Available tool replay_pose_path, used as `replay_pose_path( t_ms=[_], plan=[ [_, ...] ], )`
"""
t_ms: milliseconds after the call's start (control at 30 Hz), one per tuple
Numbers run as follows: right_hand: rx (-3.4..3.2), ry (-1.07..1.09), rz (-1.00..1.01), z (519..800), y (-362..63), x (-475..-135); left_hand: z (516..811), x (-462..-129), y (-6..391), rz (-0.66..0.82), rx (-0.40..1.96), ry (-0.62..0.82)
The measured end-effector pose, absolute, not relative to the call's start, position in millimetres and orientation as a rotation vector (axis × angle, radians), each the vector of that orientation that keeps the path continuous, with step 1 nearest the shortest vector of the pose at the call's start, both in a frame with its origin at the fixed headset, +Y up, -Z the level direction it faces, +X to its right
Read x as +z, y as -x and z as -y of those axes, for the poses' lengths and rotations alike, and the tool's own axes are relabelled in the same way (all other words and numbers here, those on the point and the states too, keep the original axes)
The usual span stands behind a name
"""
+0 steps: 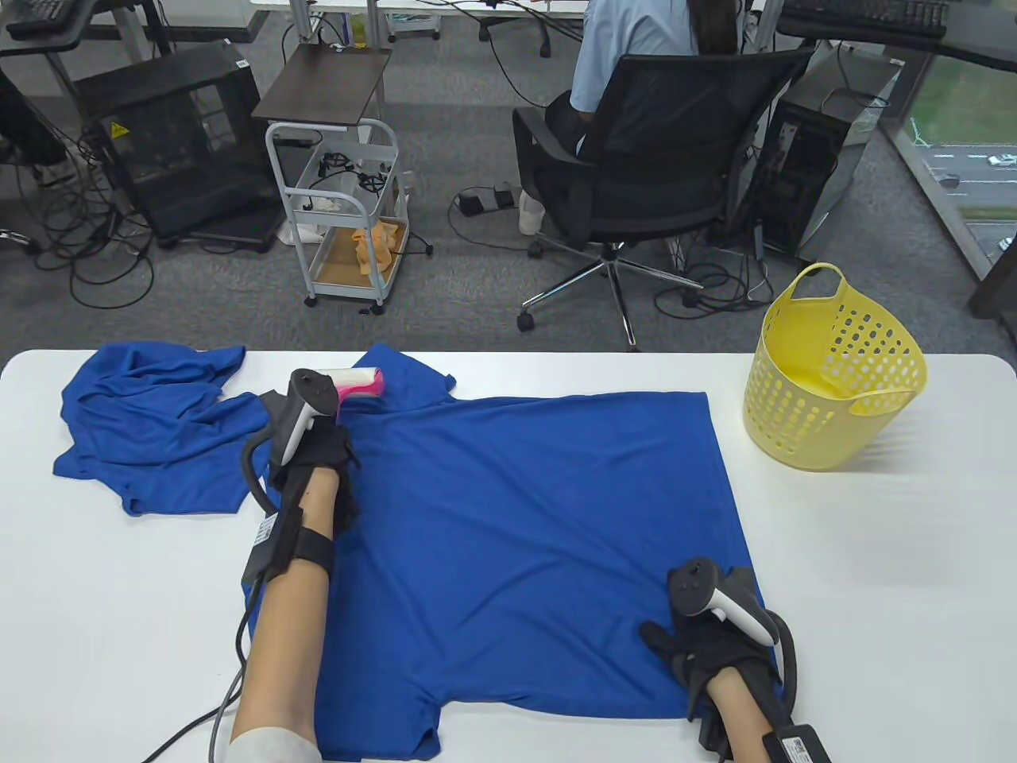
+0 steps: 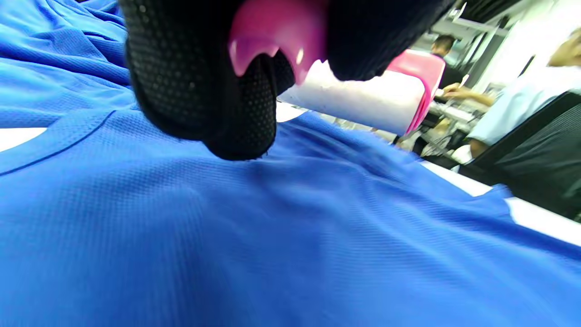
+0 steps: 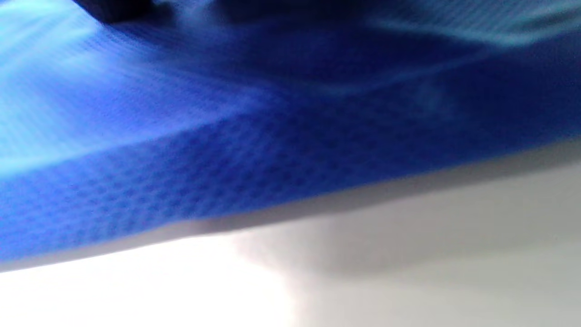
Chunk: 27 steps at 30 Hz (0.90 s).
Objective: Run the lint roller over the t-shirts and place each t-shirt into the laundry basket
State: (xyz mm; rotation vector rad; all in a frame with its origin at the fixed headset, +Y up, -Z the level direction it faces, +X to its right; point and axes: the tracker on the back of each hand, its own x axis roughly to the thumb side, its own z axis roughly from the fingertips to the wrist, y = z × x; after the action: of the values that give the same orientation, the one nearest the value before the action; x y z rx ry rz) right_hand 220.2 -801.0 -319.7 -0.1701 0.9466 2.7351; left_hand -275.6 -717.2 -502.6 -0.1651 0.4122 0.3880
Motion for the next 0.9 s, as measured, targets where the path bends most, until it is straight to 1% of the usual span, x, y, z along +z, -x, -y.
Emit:
replay_pose_path(
  t_ms=[67,133,200,233,267,300,333,367,400,433,500,600,667,733,767,900],
  plan=[
    [2.733,0.178,-0.941,800.8,-219.7,-319.4,708.0,-486.2,269.7,-0.339,0.413,0.129],
    [2.739,0.178,-0.922,799.5,-220.0,-319.5,697.8,-463.1,260.1,-0.244,0.435,0.064],
    [2.733,0.143,-0.859,791.5,-218.6,-319.7,692.0,-439.9,248.3,-0.157,0.495,-0.008],
    [2.740,0.080,-0.710,779.9,-216.6,-320.2,689.7,-424.7,240.0,-0.104,0.541,-0.038],
    [2.746,0.050,-0.594,772.4,-215.2,-320.0,688.4,-416.1,235.2,-0.081,0.566,-0.050],
    [2.734,-0.004,-0.373,757.9,-211.7,-318.2,686.5,-400.3,225.5,-0.036,0.607,-0.061],
    [2.686,-0.058,-0.207,745.3,-206.8,-315.6,684.9,-385.3,215.3,0.013,0.638,-0.076],
    [2.644,-0.084,-0.120,737.5,-202.9,-313.0,684.2,-376.1,208.6,0.042,0.651,-0.088],
    [2.564,-0.089,0.028,725.6,-195.6,-307.6,684.2,-359.8,196.7,0.079,0.668,-0.109],
    [2.473,-0.068,0.128,717.0,-187.9,-302.4,685.2,-347.7,187.1,0.109,0.706,-0.116],
    [2.342,-0.154,0.181,704.3,-169.0,-296.0,688.5,-328.9,169.3,0.162,0.819,-0.110],
    [2.270,-0.285,0.156,693.0,-138.8,-289.7,691.8,-305.0,143.8,0.224,0.892,-0.107],
    [2.216,-0.330,0.166,689.4,-122.5,-286.8,692.3,-292.9,132.6,0.226,0.848,-0.140],
    [2.177,-0.337,0.113,688.3,-109.3,-284.2,692.0,-279.6,123.0,0.212,0.783,-0.206],
    [2.151,-0.356,0.074,688.7,-101.9,-283.4,691.8,-271.9,117.0,0.209,0.749,-0.266],
    [2.110,-0.352,0.012,688.6,-87.0,-280.3,689.4,-257.0,101.3,0.253,0.664,-0.293]
  ],
)
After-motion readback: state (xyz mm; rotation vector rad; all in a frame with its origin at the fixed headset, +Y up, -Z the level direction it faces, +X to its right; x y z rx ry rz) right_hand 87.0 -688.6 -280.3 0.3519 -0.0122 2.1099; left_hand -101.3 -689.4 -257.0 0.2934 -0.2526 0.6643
